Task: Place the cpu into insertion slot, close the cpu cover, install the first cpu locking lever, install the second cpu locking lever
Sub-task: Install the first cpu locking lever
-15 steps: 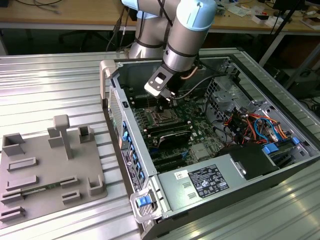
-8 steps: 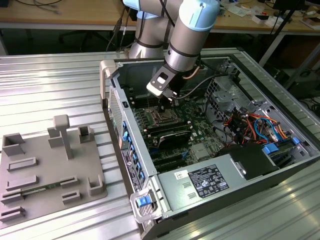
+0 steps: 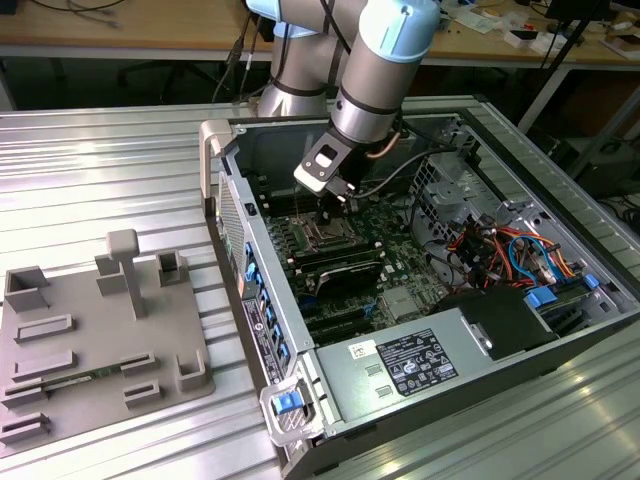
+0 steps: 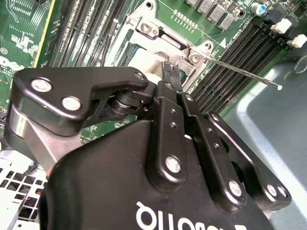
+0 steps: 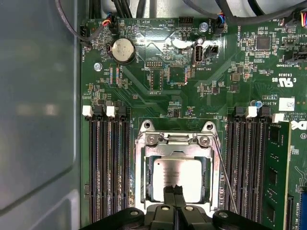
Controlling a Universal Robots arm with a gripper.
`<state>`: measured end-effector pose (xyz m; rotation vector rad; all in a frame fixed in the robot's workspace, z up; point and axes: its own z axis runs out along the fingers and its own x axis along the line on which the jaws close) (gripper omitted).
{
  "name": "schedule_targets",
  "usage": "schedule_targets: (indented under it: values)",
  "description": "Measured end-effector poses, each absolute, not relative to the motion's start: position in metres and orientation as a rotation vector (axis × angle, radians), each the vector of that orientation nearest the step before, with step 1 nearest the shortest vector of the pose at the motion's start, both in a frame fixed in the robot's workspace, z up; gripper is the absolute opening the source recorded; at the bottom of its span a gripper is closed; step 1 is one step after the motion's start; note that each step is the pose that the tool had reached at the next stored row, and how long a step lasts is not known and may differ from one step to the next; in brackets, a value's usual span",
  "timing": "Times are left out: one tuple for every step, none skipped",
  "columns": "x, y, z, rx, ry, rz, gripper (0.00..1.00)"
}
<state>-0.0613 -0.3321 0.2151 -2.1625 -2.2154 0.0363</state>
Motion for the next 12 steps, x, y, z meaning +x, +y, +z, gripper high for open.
schedule_targets:
  values:
    - [-0.061,-0.332,0.215,-2.163,-2.215,0.036,0.11]
    - [-0.061,-0.332,0.215,-2.163,-2.215,0.036,0.11]
    - [-0.061,-0.332,0.215,-2.162,-2.215,0.036,0.11]
    - [-0.062,-0.332,0.215,-2.163,-2.215,0.036,0.11]
    - [-0.064,-0.332,0.215,-2.163,-2.215,0.036,0.11]
    - [-0.069,-0.332,0.215,-2.162,-2.215,0.036,0.11]
    - [-0.073,-0.332,0.216,-2.162,-2.215,0.036,0.11]
    - [-0.075,-0.332,0.216,-2.162,-2.216,0.036,0.11]
    - [-0.078,-0.332,0.217,-2.16,-2.218,0.037,0.11]
    - [-0.079,-0.332,0.22,-2.157,-2.221,0.036,0.11]
    - [-0.079,-0.332,0.222,-2.154,-2.224,0.036,0.11]
    - [-0.079,-0.332,0.225,-2.152,-2.226,0.036,0.11]
